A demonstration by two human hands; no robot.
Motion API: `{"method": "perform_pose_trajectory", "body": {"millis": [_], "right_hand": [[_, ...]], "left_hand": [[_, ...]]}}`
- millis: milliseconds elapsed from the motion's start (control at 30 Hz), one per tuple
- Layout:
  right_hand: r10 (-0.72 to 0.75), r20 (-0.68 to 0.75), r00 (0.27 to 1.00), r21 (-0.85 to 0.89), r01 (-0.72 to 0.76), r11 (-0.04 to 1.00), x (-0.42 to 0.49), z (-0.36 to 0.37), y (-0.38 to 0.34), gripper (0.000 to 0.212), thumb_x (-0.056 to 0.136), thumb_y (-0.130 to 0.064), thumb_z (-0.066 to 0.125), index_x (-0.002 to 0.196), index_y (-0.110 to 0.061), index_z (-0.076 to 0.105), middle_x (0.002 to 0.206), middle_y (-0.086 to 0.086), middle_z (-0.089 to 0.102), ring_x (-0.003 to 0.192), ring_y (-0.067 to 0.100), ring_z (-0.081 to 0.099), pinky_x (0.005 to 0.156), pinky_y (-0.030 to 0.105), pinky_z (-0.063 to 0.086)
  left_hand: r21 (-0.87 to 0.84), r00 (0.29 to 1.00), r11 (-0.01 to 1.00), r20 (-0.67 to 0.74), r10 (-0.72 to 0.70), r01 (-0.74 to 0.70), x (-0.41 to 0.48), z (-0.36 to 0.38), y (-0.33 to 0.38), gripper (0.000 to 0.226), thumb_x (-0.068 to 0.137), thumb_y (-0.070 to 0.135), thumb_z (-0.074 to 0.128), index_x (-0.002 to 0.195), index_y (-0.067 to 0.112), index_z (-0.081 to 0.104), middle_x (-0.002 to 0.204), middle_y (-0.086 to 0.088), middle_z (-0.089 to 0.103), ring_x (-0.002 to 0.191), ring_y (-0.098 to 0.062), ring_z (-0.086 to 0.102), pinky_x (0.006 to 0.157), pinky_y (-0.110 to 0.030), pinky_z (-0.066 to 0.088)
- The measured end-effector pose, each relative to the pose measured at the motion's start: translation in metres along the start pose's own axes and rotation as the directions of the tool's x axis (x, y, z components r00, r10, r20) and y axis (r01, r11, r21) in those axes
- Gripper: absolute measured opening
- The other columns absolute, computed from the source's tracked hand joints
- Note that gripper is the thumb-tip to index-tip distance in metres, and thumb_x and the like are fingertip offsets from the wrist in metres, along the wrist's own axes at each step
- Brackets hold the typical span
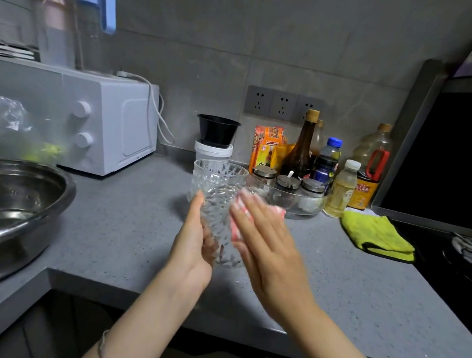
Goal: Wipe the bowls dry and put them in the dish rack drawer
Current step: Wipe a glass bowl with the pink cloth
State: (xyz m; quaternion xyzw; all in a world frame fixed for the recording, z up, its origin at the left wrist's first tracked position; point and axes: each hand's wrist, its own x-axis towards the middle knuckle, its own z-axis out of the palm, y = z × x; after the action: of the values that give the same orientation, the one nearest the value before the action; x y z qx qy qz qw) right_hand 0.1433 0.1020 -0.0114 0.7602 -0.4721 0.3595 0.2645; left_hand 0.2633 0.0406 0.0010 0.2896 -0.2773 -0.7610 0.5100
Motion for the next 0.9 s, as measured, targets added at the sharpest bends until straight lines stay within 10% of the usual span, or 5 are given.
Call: {"method": "perform_pose_trajectory", "body": {"millis": [133,333,533,733,900], "right_hand": [[-0.151,0.014,0.988,-0.017,0.152,0.988,-0.009,0.007,-0.012,0.043,0.098,-0.021,0.048,0.139,-0.009,0.044,0.149,0.009,0.037,0.141,0.02,0.03,0.117,0.038,0.021],[0.012,0.026,1.0,0.033,-0.013,0.999,-0.001,0.002,0.002,0.043,0.101,-0.029,0.038,0.141,-0.014,0.043,0.152,0.003,0.034,0.143,0.014,0.024,0.116,0.038,0.024],[-0.269,-0.018,0.963,0.005,0.269,0.963,-0.007,0.011,-0.007,0.034,0.094,-0.01,0.056,0.128,-0.015,0.059,0.143,0.004,0.046,0.137,0.018,0.038,0.114,0.038,0.028],[0.242,-0.035,0.97,0.339,-0.217,0.916,-0.012,0.005,0.032,0.034,0.097,-0.027,0.049,0.127,-0.016,0.061,0.137,-0.002,0.054,0.125,0.01,0.051,0.102,0.037,0.045],[0.391,0.284,0.875,0.152,-0.444,0.883,-0.07,0.013,0.064,0.031,0.095,-0.03,0.055,0.123,-0.021,0.064,0.137,-0.008,0.052,0.124,0.009,0.052,0.102,0.017,0.037]], "left_hand": [[-0.013,0.997,0.998,0.039,-0.064,0.065,-0.001,-0.006,-0.002,0.067,0.08,0.066,0.054,0.113,0.008,0.066,0.102,-0.013,0.073,0.088,-0.024,0.072,0.069,-0.033,0.054],[0.029,1.0,0.999,-0.023,0.02,-0.02,0.006,-0.007,0.002,0.054,0.084,0.061,0.053,0.106,0.014,0.069,0.092,-0.007,0.075,0.08,-0.022,0.072,0.07,-0.034,0.053],[0.06,0.99,0.995,0.113,-0.084,0.077,0.007,-0.014,-0.007,0.06,0.09,0.059,0.044,0.081,0.005,0.068,0.072,-0.011,0.072,0.061,-0.017,0.071,0.046,-0.022,0.053],[0.105,0.999,0.994,-0.049,-0.018,0.023,0.009,-0.013,-0.005,0.058,0.078,0.062,0.06,0.11,0.014,0.068,0.101,-0.011,0.073,0.09,-0.027,0.071,0.081,-0.043,0.056],[0.172,0.992,0.985,-0.117,0.049,-0.028,0.009,-0.025,-0.011,0.056,0.069,0.065,0.067,0.099,0.017,0.069,0.113,-0.011,0.067,0.109,-0.034,0.063,0.096,-0.051,0.049]]}}
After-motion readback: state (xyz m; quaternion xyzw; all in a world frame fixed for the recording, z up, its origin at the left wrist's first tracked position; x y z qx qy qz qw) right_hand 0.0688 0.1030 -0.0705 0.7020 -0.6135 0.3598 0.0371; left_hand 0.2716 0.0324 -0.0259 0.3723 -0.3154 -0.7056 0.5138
